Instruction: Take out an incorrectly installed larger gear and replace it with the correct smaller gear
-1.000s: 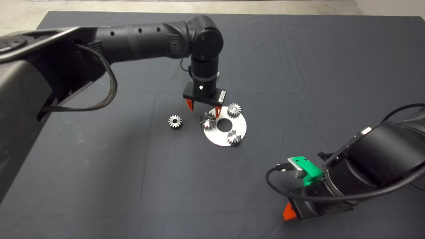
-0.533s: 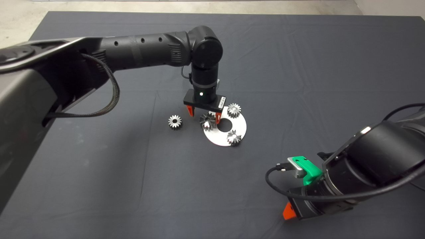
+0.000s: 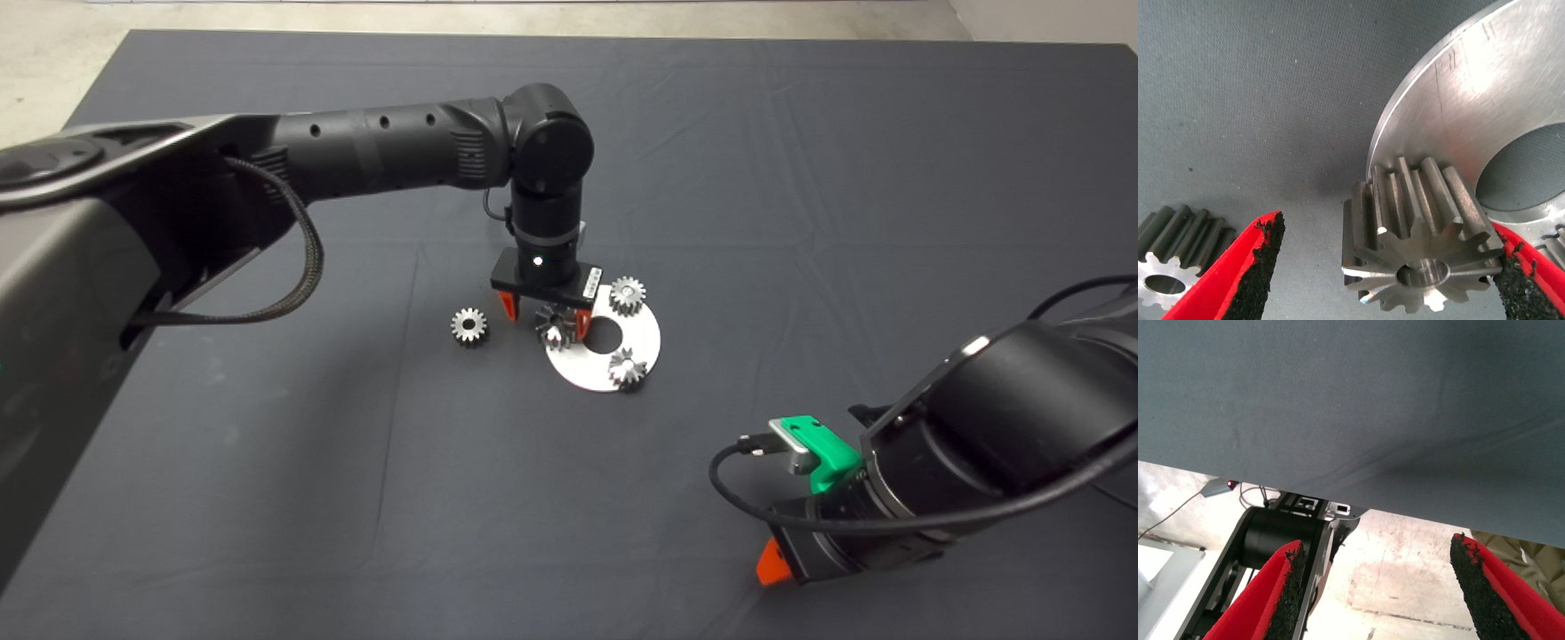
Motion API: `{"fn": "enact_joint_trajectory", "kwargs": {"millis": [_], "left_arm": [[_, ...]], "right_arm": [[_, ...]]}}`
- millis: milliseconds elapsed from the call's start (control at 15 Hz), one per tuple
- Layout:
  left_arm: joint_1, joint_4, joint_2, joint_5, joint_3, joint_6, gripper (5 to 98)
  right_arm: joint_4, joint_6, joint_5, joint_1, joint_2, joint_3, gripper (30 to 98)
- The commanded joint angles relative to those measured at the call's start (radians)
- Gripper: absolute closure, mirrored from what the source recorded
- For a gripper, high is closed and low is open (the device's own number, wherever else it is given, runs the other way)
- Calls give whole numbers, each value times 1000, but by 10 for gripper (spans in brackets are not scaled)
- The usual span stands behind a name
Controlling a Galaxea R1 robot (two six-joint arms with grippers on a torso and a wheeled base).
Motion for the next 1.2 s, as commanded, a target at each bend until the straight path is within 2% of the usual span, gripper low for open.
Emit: {"fn": "enact_joint_trajectory", "kwargs": {"millis": [0, 667, 1000, 1133], "left_arm": [[-7, 16, 0, 6, -7, -2, 304], [-8, 19, 2, 3, -19, 2, 304], [-10, 19, 1, 3, -25, 8, 331], [-10, 19, 2, 3, -31, 9, 385]], "right_arm": [[28, -7, -123, 21, -1, -1, 701], [28, -7, -123, 22, 2, 0, 701], [28, -7, -123, 28, 0, 0, 701], [28, -7, -123, 28, 0, 0, 701]]}}
